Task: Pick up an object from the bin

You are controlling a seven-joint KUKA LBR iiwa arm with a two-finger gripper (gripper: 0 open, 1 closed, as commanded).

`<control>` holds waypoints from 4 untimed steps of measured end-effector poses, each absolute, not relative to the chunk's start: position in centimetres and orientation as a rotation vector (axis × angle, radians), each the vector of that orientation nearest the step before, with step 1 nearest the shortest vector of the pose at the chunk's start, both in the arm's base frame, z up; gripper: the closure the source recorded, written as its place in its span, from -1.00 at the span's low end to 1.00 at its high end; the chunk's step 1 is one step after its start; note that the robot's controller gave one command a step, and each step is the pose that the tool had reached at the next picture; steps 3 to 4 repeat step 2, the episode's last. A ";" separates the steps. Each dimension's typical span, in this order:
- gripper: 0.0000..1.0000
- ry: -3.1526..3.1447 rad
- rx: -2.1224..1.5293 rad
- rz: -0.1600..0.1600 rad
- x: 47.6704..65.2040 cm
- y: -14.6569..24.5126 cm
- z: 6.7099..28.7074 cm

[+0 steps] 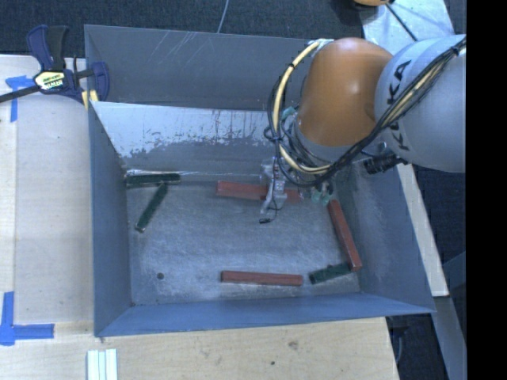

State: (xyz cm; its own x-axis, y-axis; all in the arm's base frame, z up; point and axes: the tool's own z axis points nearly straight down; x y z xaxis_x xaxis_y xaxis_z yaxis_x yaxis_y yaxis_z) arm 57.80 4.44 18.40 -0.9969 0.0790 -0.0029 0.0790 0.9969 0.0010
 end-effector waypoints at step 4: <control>1.00 3.137 0.104 0.002 57.7 4.8 24.6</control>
Offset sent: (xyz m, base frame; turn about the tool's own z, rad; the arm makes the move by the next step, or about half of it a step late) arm -0.0085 0.0086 0.0612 -0.0156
